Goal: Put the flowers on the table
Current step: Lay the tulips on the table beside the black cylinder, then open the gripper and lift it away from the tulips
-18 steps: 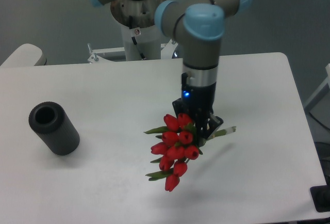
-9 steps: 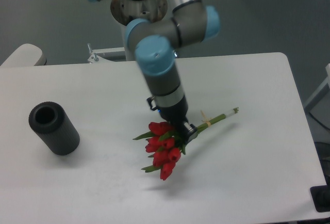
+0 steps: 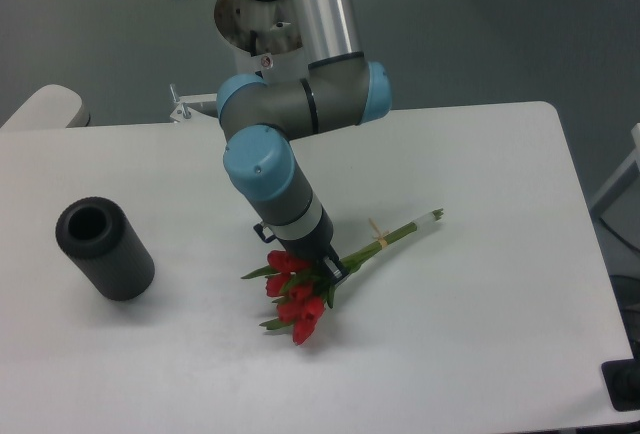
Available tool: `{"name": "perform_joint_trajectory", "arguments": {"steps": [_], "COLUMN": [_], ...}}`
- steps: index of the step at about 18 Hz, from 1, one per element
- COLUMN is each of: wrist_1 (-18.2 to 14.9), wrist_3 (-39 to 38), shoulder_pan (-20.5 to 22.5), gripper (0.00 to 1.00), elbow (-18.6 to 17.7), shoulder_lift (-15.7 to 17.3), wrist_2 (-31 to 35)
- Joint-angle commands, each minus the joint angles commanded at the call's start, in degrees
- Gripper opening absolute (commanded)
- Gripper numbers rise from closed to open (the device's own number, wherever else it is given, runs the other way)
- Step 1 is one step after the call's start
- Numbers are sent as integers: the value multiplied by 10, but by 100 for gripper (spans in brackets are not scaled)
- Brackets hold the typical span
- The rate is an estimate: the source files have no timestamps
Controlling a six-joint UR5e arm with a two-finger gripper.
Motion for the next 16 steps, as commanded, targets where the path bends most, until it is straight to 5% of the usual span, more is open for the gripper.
{"name": "perform_joint_trajectory", "arguments": {"steps": [2,4,7,12,16], "wrist_1": [1,4,3,-12,-110], "wrist_3": [0,0,-1,-2,-9], "shoulder_pan": [0,1,2,8,17], "gripper": [45,81,99,100,100], "elbow": [-2,7,15,57,148], "shoulder_lift": [-2,-2,0,20,24], "wrist_2": [0,-1,-1,-4,-42]}}
